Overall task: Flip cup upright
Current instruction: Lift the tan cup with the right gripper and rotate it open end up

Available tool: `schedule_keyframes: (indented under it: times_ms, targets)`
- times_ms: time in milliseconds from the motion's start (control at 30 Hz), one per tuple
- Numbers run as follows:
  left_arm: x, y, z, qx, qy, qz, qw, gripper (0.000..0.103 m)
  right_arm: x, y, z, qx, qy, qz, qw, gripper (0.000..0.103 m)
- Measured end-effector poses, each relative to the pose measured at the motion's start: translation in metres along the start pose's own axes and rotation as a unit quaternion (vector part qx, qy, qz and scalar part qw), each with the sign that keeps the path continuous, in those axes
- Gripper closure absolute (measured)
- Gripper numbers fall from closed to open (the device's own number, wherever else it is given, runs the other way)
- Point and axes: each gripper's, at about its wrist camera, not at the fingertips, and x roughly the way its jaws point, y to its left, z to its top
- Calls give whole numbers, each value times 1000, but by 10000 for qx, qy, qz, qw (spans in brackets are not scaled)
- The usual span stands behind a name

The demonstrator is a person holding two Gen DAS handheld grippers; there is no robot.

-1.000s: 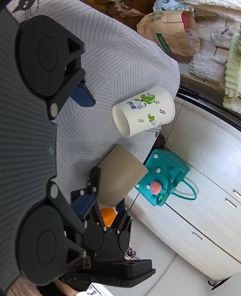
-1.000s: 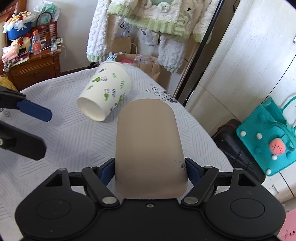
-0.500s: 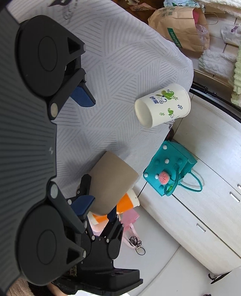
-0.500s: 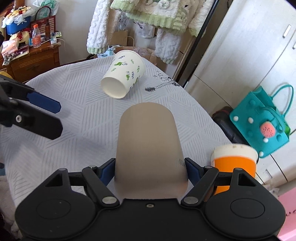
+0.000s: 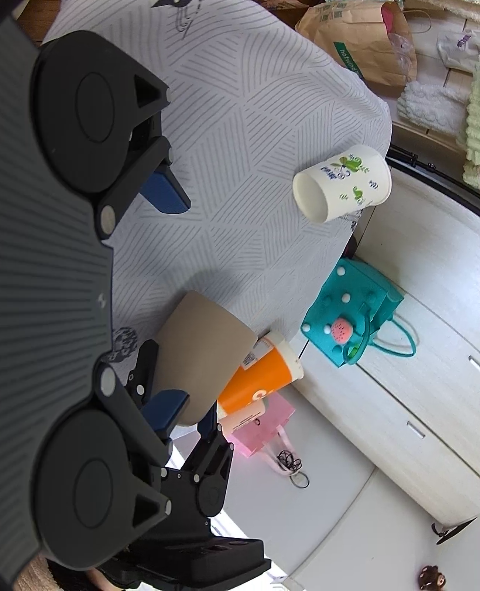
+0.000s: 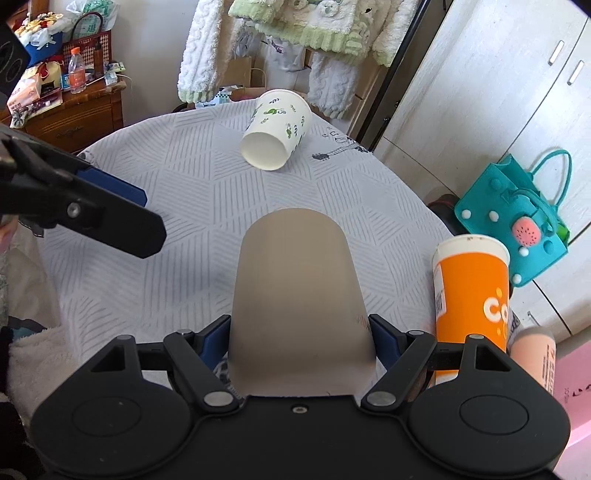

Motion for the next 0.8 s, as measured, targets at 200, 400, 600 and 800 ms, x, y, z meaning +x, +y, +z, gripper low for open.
schedule_keyframes:
  times_ms: [200, 400, 600, 800]
  targets:
    - [-6, -8, -7, 96, 48, -43, 9999, 0, -11, 7, -11, 55, 14, -35, 10000, 21]
    - [-10, -15, -14, 142, 131, -106, 9998, 0, -17, 9, -22, 200, 61, -49, 9998, 21]
    - [-12, -20, -21, 176, 199, -118, 9996, 0, -17, 8, -30, 290, 122, -13, 9995, 21]
    - [-3, -25, -25, 180, 335, -90, 9992, 0, -12, 7, -38, 355, 140, 59, 9993, 21]
